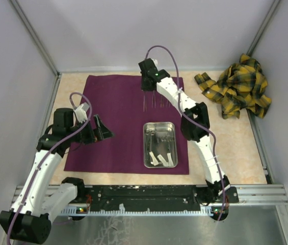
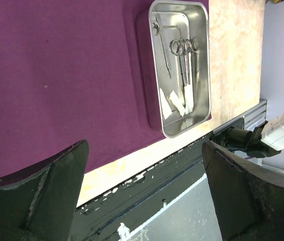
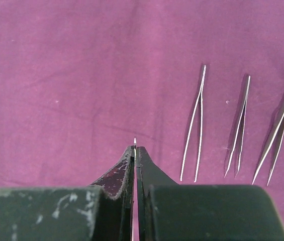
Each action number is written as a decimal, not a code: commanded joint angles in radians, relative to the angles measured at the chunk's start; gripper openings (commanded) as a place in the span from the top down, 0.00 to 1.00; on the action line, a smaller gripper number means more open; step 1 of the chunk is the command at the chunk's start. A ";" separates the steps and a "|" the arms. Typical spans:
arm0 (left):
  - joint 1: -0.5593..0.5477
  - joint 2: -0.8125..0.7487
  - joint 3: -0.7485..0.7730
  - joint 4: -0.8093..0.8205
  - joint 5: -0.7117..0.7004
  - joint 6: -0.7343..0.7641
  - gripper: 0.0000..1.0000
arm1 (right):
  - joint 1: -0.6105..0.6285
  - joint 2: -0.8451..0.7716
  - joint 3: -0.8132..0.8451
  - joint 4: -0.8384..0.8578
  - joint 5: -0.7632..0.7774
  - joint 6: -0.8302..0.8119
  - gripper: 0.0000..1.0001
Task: Open and lay out the surgical kit
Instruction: Pick up the medical item from the container, then place the medical item in the surgical kit.
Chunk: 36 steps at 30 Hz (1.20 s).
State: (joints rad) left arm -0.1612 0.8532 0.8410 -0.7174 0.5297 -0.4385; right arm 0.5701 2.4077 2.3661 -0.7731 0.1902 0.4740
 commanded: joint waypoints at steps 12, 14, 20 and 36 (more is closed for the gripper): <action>0.003 0.031 -0.049 0.057 0.024 0.003 0.00 | -0.057 0.125 0.088 0.156 -0.016 0.039 1.00; 0.002 0.038 -0.051 0.062 0.022 0.001 0.00 | -0.062 0.133 0.090 0.168 -0.020 0.039 1.00; 0.003 0.053 -0.050 0.067 0.014 0.003 0.00 | -0.075 0.150 0.094 0.202 -0.038 0.033 1.00; 0.003 0.091 -0.050 0.073 0.011 0.011 0.00 | -0.088 0.205 0.126 0.232 -0.063 0.031 1.00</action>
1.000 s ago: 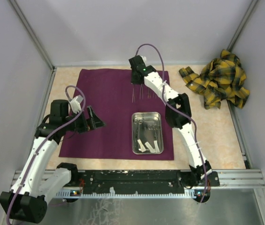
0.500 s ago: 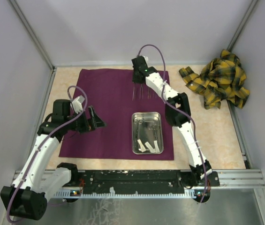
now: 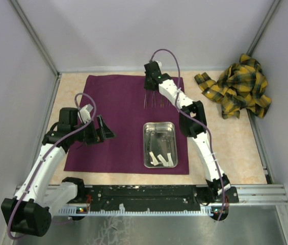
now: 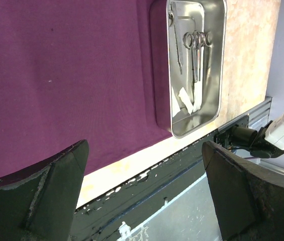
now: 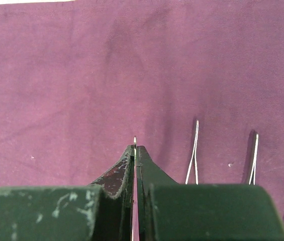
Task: Open and lay out the surgical kit
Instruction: Place the medical item in the surgical kit.
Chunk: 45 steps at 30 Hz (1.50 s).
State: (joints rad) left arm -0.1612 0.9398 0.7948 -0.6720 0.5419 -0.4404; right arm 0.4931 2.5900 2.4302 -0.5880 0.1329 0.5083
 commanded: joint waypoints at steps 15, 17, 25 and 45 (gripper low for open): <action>0.003 0.020 -0.001 0.027 -0.014 0.020 0.00 | -0.022 0.060 0.065 0.060 -0.018 0.017 0.96; 0.003 0.020 0.001 0.026 -0.013 0.021 0.00 | -0.024 0.061 0.067 0.062 -0.024 0.019 0.91; 0.002 0.019 0.006 0.022 -0.021 0.023 0.00 | -0.024 0.045 0.069 0.067 -0.038 0.016 0.78; 0.005 -0.002 0.183 -0.091 -0.116 0.047 0.00 | -0.024 -0.449 -0.196 0.040 -0.131 -0.095 0.65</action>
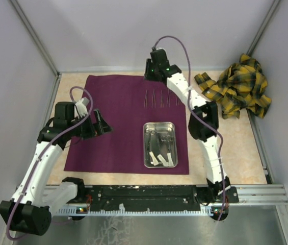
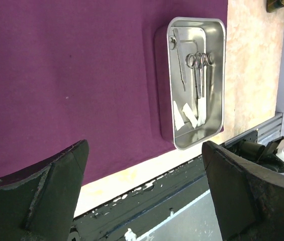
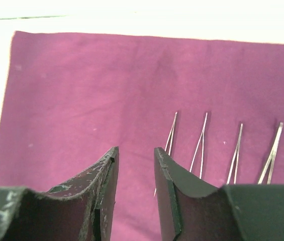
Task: Open and lay out the surgical kit
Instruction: Place the medical item in the surgical kit, then move the surgical kit at the center of the board.
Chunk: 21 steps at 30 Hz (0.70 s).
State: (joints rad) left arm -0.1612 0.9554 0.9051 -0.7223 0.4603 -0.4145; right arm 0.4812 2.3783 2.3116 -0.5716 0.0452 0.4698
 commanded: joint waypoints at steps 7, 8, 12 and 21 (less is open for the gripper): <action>0.005 -0.001 0.203 -0.138 -0.088 0.036 0.00 | -0.009 -0.604 -0.564 0.074 -0.080 -0.093 0.54; 0.005 0.001 0.221 -0.150 -0.091 0.036 0.00 | -0.007 -0.659 -0.627 0.079 -0.083 -0.098 0.51; 0.004 0.006 0.279 -0.187 -0.100 0.033 0.00 | -0.004 -0.875 -0.886 0.085 -0.098 -0.109 0.37; 0.005 -0.046 0.311 -0.234 -0.076 0.007 0.00 | -0.004 -1.249 -1.274 0.034 -0.155 -0.070 0.26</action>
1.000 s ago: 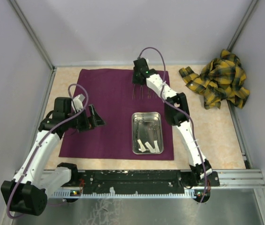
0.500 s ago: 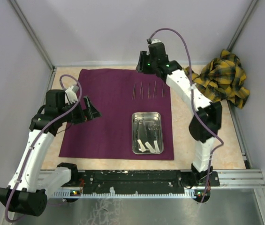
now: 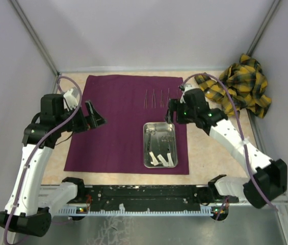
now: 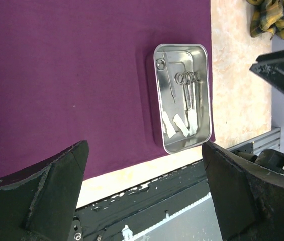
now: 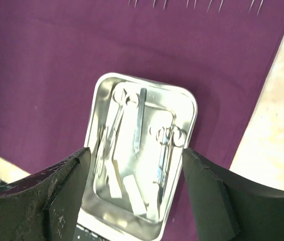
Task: Open and lay out the surgical kit
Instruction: Move the surgical kit at the center of the board.
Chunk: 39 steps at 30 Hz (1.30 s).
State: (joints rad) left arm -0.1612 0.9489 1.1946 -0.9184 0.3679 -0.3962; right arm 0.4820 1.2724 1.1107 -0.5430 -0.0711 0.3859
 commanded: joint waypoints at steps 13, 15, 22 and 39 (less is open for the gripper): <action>0.002 -0.132 -0.038 -0.024 0.107 -0.039 0.00 | -0.005 -0.322 -0.215 -0.068 -0.138 0.087 0.25; 0.003 -0.147 -0.068 -0.005 0.125 -0.049 0.00 | -0.005 -0.323 -0.227 -0.065 -0.164 0.087 0.25; -0.010 -0.160 -0.173 0.050 0.183 -0.055 0.00 | -0.006 -0.293 -0.253 -0.071 -0.192 0.140 0.18; -0.264 -0.031 -0.335 0.289 0.070 -0.132 0.00 | 0.002 -0.123 -0.316 0.113 -0.291 0.080 0.47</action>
State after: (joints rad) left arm -0.3447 0.8707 0.8715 -0.7219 0.5026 -0.5125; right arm 0.4820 1.1229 0.8185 -0.5385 -0.3489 0.4564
